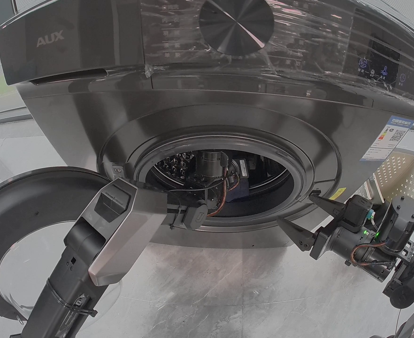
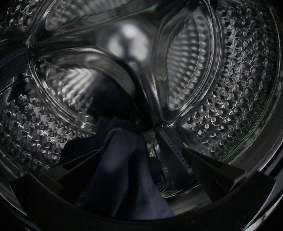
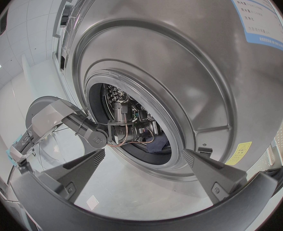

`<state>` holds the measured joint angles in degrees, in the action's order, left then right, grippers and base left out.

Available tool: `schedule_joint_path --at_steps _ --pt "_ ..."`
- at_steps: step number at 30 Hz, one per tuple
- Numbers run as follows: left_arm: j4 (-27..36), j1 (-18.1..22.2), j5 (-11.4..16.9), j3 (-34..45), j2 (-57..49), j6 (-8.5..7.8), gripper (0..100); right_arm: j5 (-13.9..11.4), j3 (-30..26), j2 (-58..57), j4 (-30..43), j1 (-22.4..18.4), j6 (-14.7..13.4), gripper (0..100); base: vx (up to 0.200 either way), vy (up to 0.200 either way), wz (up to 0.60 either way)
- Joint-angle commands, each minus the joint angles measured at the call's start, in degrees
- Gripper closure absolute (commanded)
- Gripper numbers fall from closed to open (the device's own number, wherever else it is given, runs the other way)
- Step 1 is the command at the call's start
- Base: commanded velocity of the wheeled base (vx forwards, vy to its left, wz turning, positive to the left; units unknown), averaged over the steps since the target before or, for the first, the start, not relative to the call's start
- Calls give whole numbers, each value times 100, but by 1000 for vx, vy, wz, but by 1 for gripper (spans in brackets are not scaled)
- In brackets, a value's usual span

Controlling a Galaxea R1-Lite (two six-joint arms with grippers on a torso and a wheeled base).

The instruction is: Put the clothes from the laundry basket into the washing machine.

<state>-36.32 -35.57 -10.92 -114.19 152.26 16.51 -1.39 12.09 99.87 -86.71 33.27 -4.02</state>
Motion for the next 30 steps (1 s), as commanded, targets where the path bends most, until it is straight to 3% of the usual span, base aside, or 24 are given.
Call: schedule_joint_path --at_steps 1,7,8,9,11,15,20,30 --pt "476 -231 46 731 -575 -42 0 -2 48 -29 -4 -13 -2 0 0 0 0" --pt "687 -169 11 1065 -575 -77 0 7 56 -37 -4 4 -2 0 0 0 0" --pt "714 -99 2 1057 -478 -174 0 7 74 -46 -4 -13 -2 0 0 0 0" --pt "731 -64 -6 1057 -460 -218 100 7 83 -46 -4 -13 -2 0 0 0 0" --pt "766 15 -6 1048 -434 -332 100 -2 74 -46 -4 -22 -2 0 0 0 0" --pt "775 68 11 916 -373 -359 100 7 74 -29 -4 13 -2 0 0 0 0" --pt "705 86 -24 -40 14 -262 100 7 74 -11 -4 22 -2 0 0 0 0" --pt "160 296 -77 -40 172 -192 100 -2 65 7 -4 22 -2 0 0 0 0"
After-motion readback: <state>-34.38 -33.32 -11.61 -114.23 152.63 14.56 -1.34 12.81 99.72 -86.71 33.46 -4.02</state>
